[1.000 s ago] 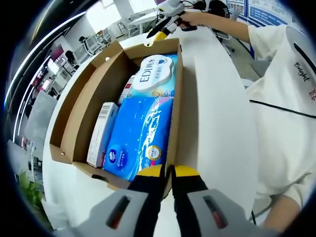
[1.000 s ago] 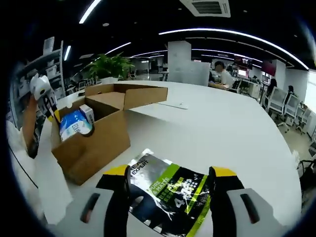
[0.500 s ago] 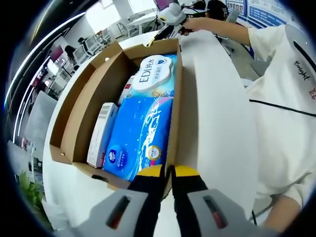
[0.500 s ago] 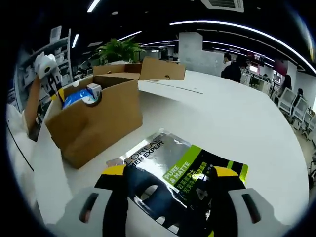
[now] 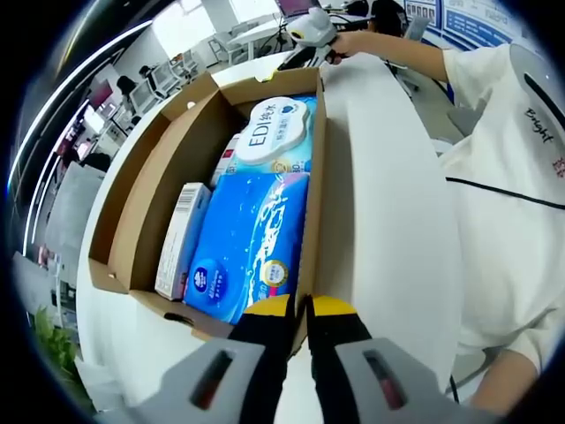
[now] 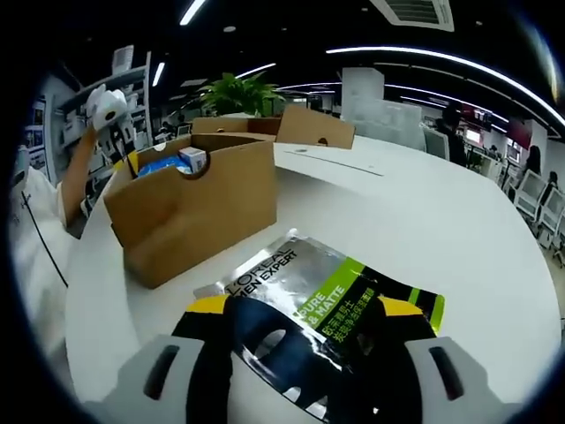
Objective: Operate the shoe box by opening the lid, removing the specified soft item, and placing it in the target area until the item is outside and the box remains undamaged.
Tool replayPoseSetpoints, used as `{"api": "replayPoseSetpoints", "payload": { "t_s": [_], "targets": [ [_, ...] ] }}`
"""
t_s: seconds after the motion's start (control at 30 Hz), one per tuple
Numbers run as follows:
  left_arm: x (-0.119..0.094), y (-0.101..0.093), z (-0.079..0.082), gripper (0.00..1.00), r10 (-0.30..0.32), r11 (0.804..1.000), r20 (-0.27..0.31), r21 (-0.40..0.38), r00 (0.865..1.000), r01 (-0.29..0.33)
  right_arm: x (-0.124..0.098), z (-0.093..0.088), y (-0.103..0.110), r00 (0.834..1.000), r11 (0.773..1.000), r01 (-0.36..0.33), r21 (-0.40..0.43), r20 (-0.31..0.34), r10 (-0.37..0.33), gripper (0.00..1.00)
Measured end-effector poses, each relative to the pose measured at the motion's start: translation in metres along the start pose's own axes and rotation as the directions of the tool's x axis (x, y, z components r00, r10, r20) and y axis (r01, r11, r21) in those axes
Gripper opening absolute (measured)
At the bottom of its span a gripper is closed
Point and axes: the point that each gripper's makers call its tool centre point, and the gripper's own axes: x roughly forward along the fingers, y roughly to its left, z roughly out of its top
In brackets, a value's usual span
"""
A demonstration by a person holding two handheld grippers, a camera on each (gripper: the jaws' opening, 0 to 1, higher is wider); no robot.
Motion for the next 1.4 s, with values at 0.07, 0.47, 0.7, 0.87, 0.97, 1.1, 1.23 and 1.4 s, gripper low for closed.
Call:
{"api": "replayPoseSetpoints", "payload": {
  "t_s": [0.07, 0.47, 0.7, 0.87, 0.97, 1.1, 1.23, 1.4],
  "targets": [
    [0.0, -0.0001, 0.0001, 0.06, 0.001, 1.0, 0.003, 0.001, 1.0, -0.001, 0.0001, -0.0002, -0.0001, 1.0, 1.0, 0.001, -0.002, -0.002, -0.001, 0.65],
    [0.0, 0.0003, 0.0004, 0.06, 0.005, 1.0, 0.005, -0.004, 1.0, -0.005, -0.0028, -0.0024, 0.0002, 0.999, 0.999, 0.031, 0.027, -0.011, -0.031, 0.63],
    [-0.0001, 0.0003, 0.0004, 0.06, 0.008, 1.0, 0.008, -0.004, 1.0, -0.008, -0.0039, -0.0027, 0.0023, 0.998, 0.997, 0.064, 0.044, 0.016, -0.065, 0.63],
    [-0.0003, 0.0001, 0.0004, 0.06, 0.011, 1.0, 0.011, -0.004, 1.0, -0.011, -0.0048, -0.0026, 0.0037, 0.995, 0.993, 0.098, 0.063, 0.026, -0.1, 0.63],
    [-0.0004, 0.0, 0.0004, 0.06, 0.013, 1.0, 0.015, -0.002, 1.0, -0.013, -0.0053, -0.0026, 0.0034, 0.993, 0.991, 0.112, 0.074, 0.035, -0.115, 0.63],
    [-0.0005, -0.0001, 0.0004, 0.06, 0.014, 1.0, 0.015, -0.003, 1.0, -0.014, -0.0057, -0.0024, 0.0028, 0.988, 0.984, 0.146, 0.101, 0.027, -0.15, 0.63],
    [-0.0007, -0.0002, 0.0003, 0.06, 0.015, 1.0, 0.017, -0.003, 1.0, -0.015, -0.0056, -0.0023, 0.003, 0.987, 0.983, 0.153, 0.101, 0.029, -0.156, 0.62],
    [-0.0007, -0.0001, 0.0001, 0.06, 0.013, 1.0, 0.012, -0.004, 1.0, -0.013, -0.007, -0.0025, 0.0019, 0.991, 0.988, 0.129, 0.09, 0.03, -0.132, 0.61]
  ]
}}
